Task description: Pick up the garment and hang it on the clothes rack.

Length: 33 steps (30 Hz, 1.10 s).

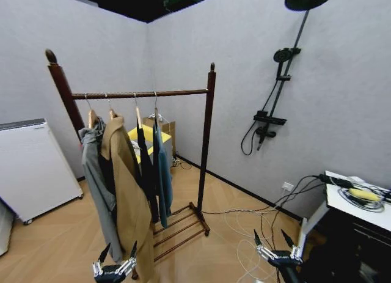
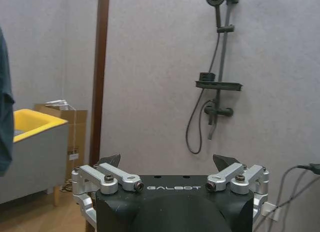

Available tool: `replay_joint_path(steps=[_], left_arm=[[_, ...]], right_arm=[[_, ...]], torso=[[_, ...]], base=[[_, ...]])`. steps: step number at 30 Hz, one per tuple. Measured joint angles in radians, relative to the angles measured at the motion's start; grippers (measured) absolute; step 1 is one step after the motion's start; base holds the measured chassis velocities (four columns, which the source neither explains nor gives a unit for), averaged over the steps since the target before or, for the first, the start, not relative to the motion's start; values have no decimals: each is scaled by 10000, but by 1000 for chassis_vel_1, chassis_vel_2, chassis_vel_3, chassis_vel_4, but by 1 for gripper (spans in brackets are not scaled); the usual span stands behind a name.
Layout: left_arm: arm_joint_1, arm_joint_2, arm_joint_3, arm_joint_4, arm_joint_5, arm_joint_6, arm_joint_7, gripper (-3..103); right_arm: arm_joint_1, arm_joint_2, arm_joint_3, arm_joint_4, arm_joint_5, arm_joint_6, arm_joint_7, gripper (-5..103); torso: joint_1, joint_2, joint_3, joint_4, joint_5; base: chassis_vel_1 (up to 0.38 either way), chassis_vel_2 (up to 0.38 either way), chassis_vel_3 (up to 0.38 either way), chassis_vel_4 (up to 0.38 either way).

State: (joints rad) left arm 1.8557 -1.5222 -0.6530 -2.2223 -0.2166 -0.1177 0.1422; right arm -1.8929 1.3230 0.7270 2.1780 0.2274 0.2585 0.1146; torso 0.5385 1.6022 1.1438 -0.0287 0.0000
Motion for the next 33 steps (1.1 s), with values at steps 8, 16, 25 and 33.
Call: replay_joint_path(steps=[8,16,25,33], left_arm=[[0,0,0,0,0,0,0,100],[0,0,0,0,0,0,1,100],[0,0,0,0,0,0,1,100],[0,0,0,0,0,0,1,100]], right_arm=[[3,-1,0,-1,4,-5,0,100],[3,-1,0,-2,4,-7,-1,100],[3,-1,-1,-2,6,-8,-3,100],[2,-1,-1,-2,6,-8,-3,100]], torso=[[1,-1,0,-1,0],[0,0,0,0,1],[1,0,0,0,0],[0,0,0,0,-1]], base=[[-111,-129,-114,-112],[-123,-117,-114,-137],[-122,-134,-123,-124],[-115,-115,-120,-128]])
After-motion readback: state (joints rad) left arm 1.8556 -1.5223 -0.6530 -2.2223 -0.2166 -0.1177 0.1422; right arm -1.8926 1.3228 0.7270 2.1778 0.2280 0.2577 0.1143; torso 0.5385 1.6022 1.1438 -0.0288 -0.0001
